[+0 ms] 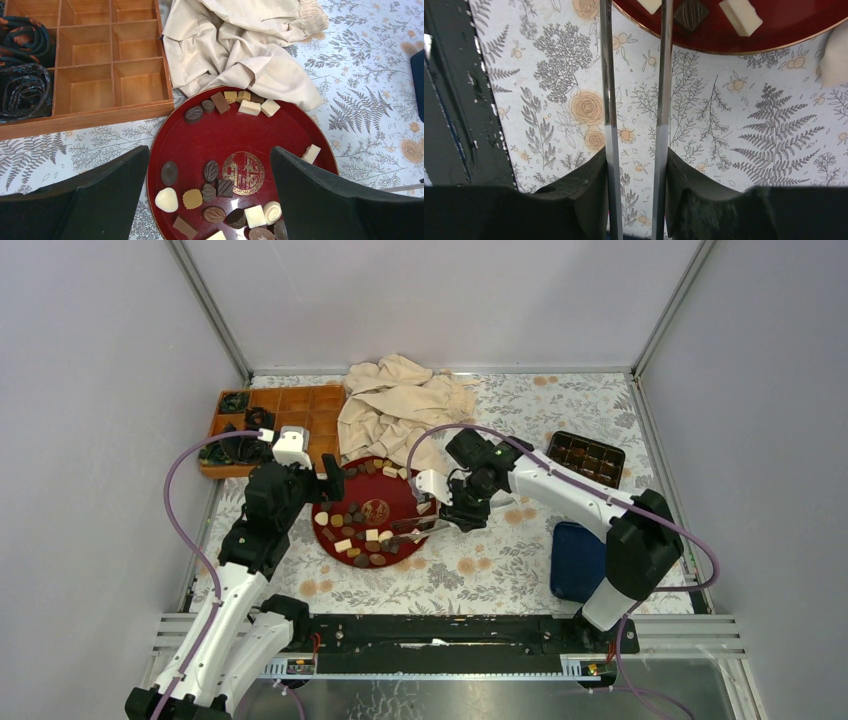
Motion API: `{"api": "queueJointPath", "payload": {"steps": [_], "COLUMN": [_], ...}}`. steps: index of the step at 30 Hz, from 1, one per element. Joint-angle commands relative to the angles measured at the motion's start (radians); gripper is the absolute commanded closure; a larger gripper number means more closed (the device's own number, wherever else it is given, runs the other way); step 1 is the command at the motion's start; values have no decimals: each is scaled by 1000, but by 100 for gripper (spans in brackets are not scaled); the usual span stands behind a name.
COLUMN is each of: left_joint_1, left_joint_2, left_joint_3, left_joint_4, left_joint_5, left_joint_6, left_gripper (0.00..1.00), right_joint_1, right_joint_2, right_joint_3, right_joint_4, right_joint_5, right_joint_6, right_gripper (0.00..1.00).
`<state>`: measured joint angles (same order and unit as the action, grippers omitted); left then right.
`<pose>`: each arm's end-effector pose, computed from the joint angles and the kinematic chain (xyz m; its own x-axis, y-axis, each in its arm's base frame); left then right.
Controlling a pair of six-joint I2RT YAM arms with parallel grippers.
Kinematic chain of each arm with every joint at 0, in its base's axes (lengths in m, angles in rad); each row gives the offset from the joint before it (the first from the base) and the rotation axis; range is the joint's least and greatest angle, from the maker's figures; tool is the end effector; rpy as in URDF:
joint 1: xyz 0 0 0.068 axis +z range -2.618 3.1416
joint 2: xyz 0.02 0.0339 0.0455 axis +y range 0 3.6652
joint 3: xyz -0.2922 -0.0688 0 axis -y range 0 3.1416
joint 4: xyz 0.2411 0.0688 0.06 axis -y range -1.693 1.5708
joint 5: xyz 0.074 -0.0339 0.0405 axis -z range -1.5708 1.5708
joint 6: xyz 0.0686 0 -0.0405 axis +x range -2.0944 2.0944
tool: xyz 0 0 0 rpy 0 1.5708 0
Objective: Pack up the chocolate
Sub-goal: Pick up the fake chocolate from the plate.
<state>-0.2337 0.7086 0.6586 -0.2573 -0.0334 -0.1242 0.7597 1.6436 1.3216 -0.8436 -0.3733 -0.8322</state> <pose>0.1735 -0.0390 0.3084 -0.3168 -0.0518 -0.9471 0.1625 0.9808 -0.1081 0.2317 0.2546 0.2588 0.1026 -0.8521 -0.5132 -0.9946 -0.0801 -0.0658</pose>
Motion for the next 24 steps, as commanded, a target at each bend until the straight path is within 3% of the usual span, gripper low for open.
{"api": "queueJointPath", "payload": {"steps": [1, 24], "left_joint_1": [8, 8], "left_joint_2": [-8, -13], "left_joint_3": [-7, -8], "left_joint_4": [50, 50], "left_joint_5": [-7, -5], "left_joint_6": [14, 14], "left_gripper": [2, 2], "right_joint_1": [25, 121], "right_joint_2": [10, 77], "right_joint_3": [-3, 41], "right_joint_4": [20, 6], "right_joint_5": [61, 139], "right_joint_6": [-21, -59], "right_gripper": [56, 54]}}
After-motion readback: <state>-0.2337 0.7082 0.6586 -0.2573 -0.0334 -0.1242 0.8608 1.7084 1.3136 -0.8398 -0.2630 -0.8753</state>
